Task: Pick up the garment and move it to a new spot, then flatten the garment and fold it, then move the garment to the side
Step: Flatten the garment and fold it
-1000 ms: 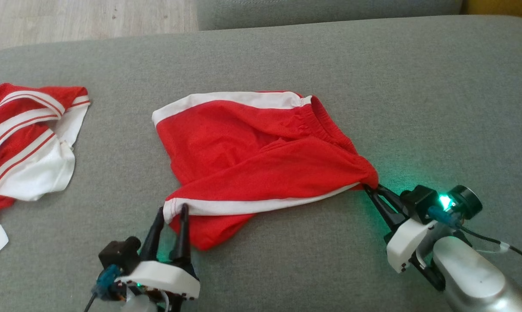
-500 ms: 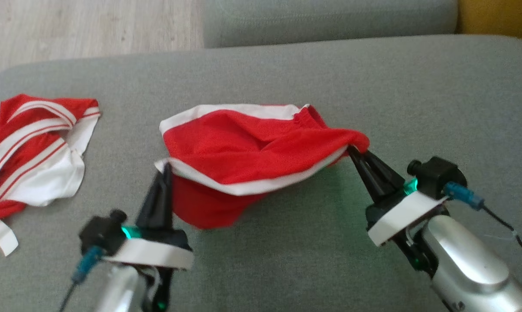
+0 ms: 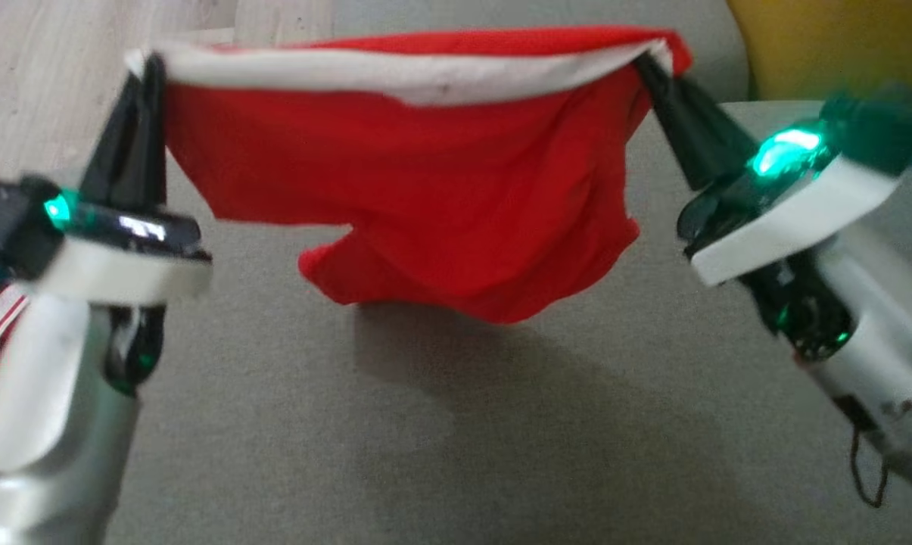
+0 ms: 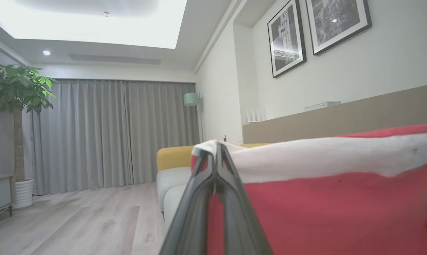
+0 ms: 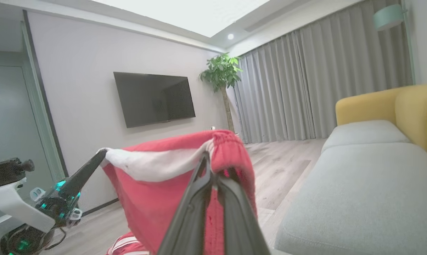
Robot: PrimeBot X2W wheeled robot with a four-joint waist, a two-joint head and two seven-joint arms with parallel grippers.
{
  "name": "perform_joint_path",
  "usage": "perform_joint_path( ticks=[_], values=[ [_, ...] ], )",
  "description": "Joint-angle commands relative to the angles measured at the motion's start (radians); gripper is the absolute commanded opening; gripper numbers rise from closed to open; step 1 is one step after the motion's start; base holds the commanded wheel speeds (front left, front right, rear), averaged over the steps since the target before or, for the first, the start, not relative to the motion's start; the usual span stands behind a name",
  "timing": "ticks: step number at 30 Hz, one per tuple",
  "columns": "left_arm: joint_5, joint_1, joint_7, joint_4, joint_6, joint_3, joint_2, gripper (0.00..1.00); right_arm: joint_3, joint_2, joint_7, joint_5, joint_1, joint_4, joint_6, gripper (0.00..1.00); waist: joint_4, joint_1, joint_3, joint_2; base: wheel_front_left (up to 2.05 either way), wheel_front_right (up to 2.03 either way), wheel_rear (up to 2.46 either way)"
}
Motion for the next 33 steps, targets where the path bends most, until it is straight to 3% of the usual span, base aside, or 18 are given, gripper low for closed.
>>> perform_joint_path(
  ticks=[1,6,9,17,20,25,33],
  values=[
    [-0.009,-0.086,0.022,-0.034,0.002,0.042,0.044,0.0,-0.007,-0.019,0.025,0.039,-0.037,-0.033,-0.001,0.0,-0.004,0.0001,0.009,0.0,0.0,0.0,0.0],
    [-0.018,-0.181,0.113,-0.011,0.02,0.033,0.037,0.0,0.002,-0.063,0.158,0.156,-0.12,-0.018,-0.001,0.0,-0.004,0.0001,0.089,0.0,0.0,0.0,0.0],
    [0.003,-0.261,0.122,0.044,0.036,0.015,0.015,0.0,-0.008,-0.072,0.177,0.164,-0.204,0.037,-0.001,0.0,-0.001,0.0001,0.169,0.0,0.0,0.0,0.0],
    [0.108,-0.558,-0.031,0.171,0.11,0.025,-0.048,0.0,-0.003,-0.049,-0.002,-0.062,-0.519,0.245,-0.001,0.0,0.01,0.0001,0.309,0.0,0.0,0.0,0.0],
    [0.138,-0.591,-0.047,0.16,0.11,0.041,-0.094,0.0,0.032,-0.048,-0.053,-0.144,-0.583,0.327,-0.001,0.0,0.019,0.0001,0.321,0.0,0.0,0.0,0.0],
    [0.137,-0.377,-0.048,0.103,0.078,0.106,-0.171,0.0,0.127,-0.071,-0.067,-0.158,-0.459,0.386,-0.001,0.0,0.022,0.0001,0.303,0.0,0.0,0.0,0.0],
    [0.106,0.138,-0.048,0.187,0.018,0.175,-0.281,0.0,0.372,-0.098,-0.07,0.0,-0.074,0.386,-0.001,0.0,0.015,0.0001,0.226,0.0,0.0,0.0,0.0]
  ],
)
